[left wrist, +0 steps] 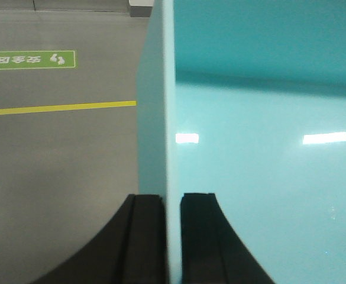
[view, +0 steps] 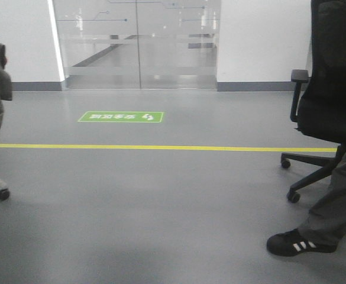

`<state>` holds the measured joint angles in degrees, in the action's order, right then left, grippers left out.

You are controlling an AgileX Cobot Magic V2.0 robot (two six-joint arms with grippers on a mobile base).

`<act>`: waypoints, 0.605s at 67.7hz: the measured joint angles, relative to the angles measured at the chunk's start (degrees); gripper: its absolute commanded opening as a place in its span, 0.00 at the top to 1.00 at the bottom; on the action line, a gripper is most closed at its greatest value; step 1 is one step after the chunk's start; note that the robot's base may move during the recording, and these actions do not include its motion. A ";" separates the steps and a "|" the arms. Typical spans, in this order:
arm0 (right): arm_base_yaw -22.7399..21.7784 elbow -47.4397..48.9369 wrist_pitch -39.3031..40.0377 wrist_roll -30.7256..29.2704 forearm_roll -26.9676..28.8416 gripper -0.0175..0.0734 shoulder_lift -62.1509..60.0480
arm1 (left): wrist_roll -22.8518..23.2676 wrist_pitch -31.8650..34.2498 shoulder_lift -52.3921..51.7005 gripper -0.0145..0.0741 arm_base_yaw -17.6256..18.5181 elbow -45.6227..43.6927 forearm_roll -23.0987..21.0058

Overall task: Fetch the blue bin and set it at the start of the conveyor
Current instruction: 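Drive the base across the floor holding the teal bin in both grippers, then turn and approach the red conveyor, holding the bin above the belt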

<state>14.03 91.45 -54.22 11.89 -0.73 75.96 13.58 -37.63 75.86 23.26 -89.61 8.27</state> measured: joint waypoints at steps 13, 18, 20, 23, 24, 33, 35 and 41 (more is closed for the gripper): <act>0.00 0.00 0.00 0.00 0.00 0.98 0.00 | 0.00 0.00 0.00 0.96 0.00 0.00 0.00; 0.00 0.00 0.00 0.00 0.00 0.98 0.00 | 0.00 0.00 0.00 0.96 0.00 0.00 0.00; 0.00 0.00 0.00 0.00 0.00 0.98 0.00 | 0.00 0.00 0.00 0.96 0.00 0.00 0.00; 0.00 0.00 0.00 0.00 0.00 0.98 0.00 | 0.00 0.00 0.00 0.96 0.00 0.00 0.00; 0.00 0.00 0.00 0.00 0.00 0.98 0.00 | 0.00 0.00 0.00 0.96 0.00 0.00 0.00; 0.00 0.00 0.13 0.00 0.00 0.98 0.00 | 0.00 0.00 0.00 0.96 0.00 0.00 0.00; 0.00 0.00 0.13 0.00 0.00 0.98 0.00 | 0.00 0.00 0.00 0.96 0.00 0.00 0.00; 0.00 0.00 0.13 0.00 0.00 0.98 0.00 | 0.00 0.00 0.00 0.96 0.00 0.00 0.00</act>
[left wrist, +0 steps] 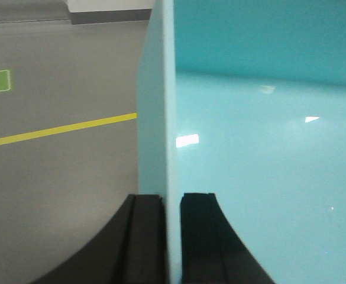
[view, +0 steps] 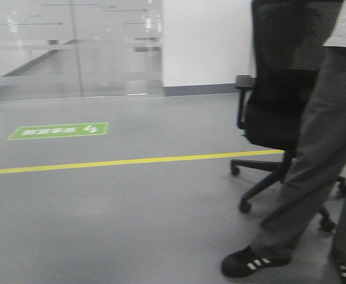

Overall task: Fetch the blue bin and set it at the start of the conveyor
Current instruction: 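Turn and approach the red conveyor, holding the bin above the belt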

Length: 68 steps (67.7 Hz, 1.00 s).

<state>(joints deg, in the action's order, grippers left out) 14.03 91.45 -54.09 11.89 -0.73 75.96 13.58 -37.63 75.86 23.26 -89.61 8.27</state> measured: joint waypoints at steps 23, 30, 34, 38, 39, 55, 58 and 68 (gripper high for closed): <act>0.00 0.00 0.00 0.00 0.00 0.98 0.00 | 0.00 0.00 0.00 0.96 0.00 0.00 0.00; 0.00 0.00 0.00 0.00 0.00 0.98 0.00 | 0.00 0.00 0.00 0.96 0.00 0.00 0.00; 0.00 0.00 0.00 0.00 0.00 0.98 0.00 | 0.00 0.00 0.00 0.96 0.00 0.00 0.00; 0.00 0.00 0.00 0.00 0.00 0.98 0.00 | 0.00 0.00 0.00 0.96 0.00 0.00 0.00; 0.00 0.00 0.00 0.00 0.00 0.98 0.00 | 0.00 0.00 0.00 0.96 0.00 0.00 0.00; 0.00 0.00 0.00 0.00 0.00 0.98 0.00 | 0.00 0.00 0.00 0.96 0.00 0.00 0.00; 0.00 0.00 0.00 0.00 0.00 0.98 0.00 | 0.00 0.00 0.00 0.96 0.00 0.00 0.00; 0.00 0.00 0.00 0.00 0.00 0.98 0.00 | 0.00 0.00 0.00 0.96 0.00 0.00 0.00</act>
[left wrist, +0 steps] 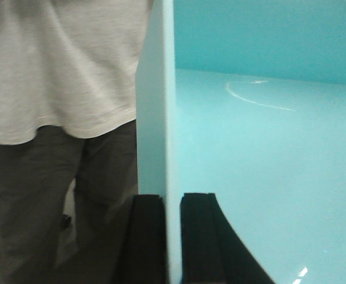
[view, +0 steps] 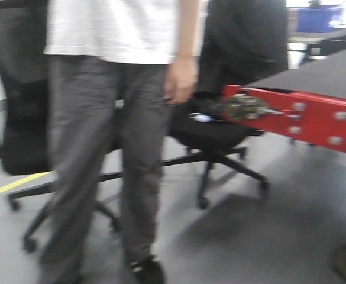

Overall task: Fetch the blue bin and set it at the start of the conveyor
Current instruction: 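Turn and approach the red conveyor, holding the bin above the belt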

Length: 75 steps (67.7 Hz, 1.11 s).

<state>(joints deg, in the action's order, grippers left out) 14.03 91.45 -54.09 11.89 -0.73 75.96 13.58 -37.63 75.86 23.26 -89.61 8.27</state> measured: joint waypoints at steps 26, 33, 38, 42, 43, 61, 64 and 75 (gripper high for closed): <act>0.00 0.00 0.00 0.00 0.00 0.98 0.00 | 0.00 0.04 0.00 0.96 0.00 0.00 0.00; 0.00 0.00 0.00 0.00 0.00 0.98 0.00 | 0.00 0.04 0.00 0.96 0.00 0.00 0.00; 0.00 0.00 0.00 0.00 0.00 0.98 0.00 | 0.00 0.04 0.00 0.96 0.00 0.00 0.00; 0.00 0.00 0.00 0.00 0.00 0.98 0.00 | 0.00 0.04 0.00 0.96 0.00 0.00 0.00; 0.00 0.00 0.00 0.00 0.00 0.98 0.00 | 0.00 0.04 0.00 0.96 0.00 0.00 0.00; 0.00 0.00 0.00 0.00 0.00 0.98 0.00 | 0.00 0.04 0.00 0.96 0.00 0.00 0.00; 0.00 0.00 0.00 0.00 0.00 0.98 0.00 | 0.00 0.04 0.00 0.96 0.00 0.00 0.00; 0.00 0.00 -0.10 0.00 0.00 0.98 0.00 | 0.00 0.13 0.00 0.96 0.00 0.00 0.00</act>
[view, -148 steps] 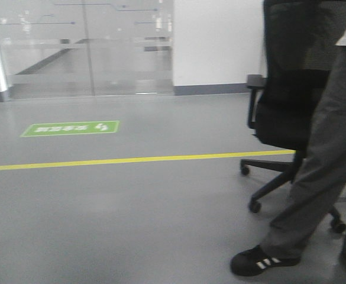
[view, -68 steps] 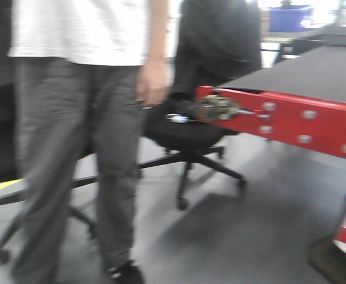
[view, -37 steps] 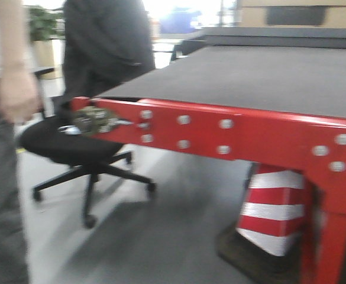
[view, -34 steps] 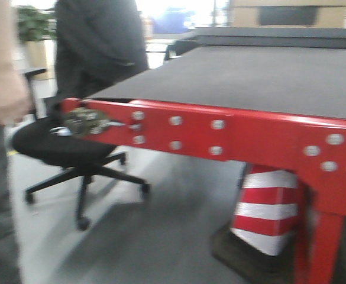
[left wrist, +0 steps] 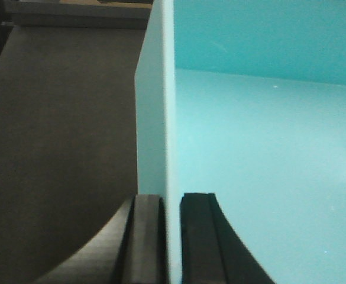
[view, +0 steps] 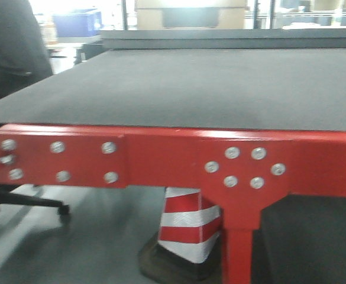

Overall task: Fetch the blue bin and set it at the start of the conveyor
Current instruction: 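Turn and approach the red conveyor, holding the bin above the belt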

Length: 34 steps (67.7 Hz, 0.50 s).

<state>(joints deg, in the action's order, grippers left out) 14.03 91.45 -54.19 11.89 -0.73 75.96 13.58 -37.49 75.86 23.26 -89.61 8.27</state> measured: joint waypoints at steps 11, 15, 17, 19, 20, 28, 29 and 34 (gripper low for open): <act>0.00 0.00 0.00 0.00 0.00 0.98 0.00 | 0.00 0.00 0.00 0.96 0.00 0.00 0.00; 0.00 0.00 0.00 0.00 0.00 0.98 0.00 | 0.00 0.00 0.00 0.96 0.00 0.00 0.00; 0.00 0.00 0.00 0.00 0.00 0.98 0.00 | 0.00 0.00 0.00 0.96 0.00 0.00 0.00; 0.00 0.00 0.00 0.00 0.00 0.98 0.00 | 0.00 0.00 0.00 0.96 0.00 0.00 0.00; 0.00 0.00 0.00 0.00 0.00 0.98 0.00 | 0.00 0.00 0.00 0.96 0.00 0.00 0.00; 0.00 0.00 0.00 0.00 -0.11 0.98 0.00 | 0.00 0.00 0.00 0.96 0.00 0.00 0.00; 0.00 0.00 0.00 0.00 -0.11 0.98 0.00 | 0.00 0.00 0.00 0.96 0.00 0.00 0.00; 0.00 0.00 0.00 0.00 -0.11 0.98 0.00 | 0.00 0.00 0.00 0.96 0.00 0.00 0.00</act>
<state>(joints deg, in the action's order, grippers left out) 14.03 91.45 -54.19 11.89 -0.84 75.96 13.58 -37.49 75.86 23.26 -89.61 8.27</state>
